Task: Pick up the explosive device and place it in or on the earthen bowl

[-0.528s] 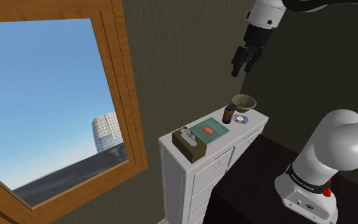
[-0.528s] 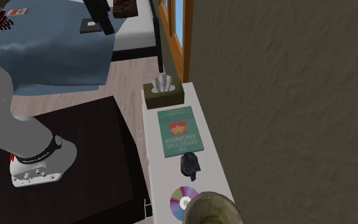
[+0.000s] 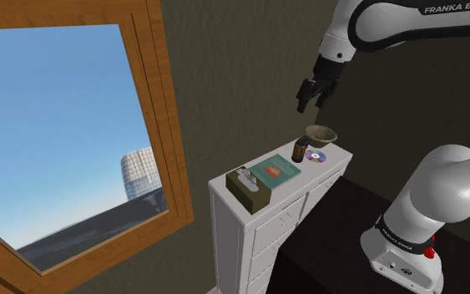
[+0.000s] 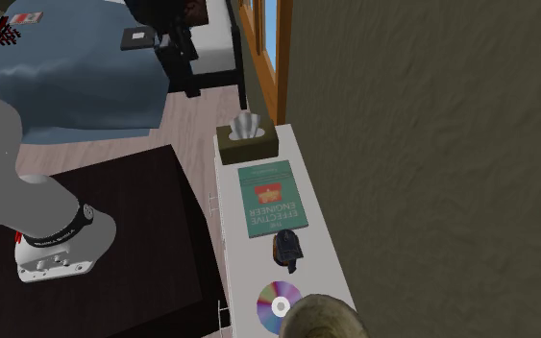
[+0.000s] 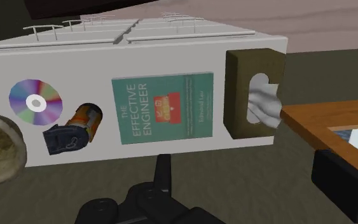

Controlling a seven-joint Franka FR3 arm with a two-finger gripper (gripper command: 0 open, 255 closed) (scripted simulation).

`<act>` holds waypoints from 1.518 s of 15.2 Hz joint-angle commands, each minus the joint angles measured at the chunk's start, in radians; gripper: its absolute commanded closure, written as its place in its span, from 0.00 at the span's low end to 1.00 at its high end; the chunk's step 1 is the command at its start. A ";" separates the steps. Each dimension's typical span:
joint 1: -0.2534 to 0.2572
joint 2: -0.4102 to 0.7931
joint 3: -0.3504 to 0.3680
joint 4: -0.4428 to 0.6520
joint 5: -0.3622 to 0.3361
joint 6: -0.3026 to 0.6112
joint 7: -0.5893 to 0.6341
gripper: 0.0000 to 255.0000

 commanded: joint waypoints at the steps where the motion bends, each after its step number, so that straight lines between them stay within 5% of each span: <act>1: -0.023 0.017 -0.012 -0.053 -0.009 0.082 0.007 0.00; 16: -0.178 0.359 -0.101 -0.241 -0.042 0.692 0.072 0.00; 23: -0.204 0.623 -0.171 -0.227 0.029 0.975 0.047 0.00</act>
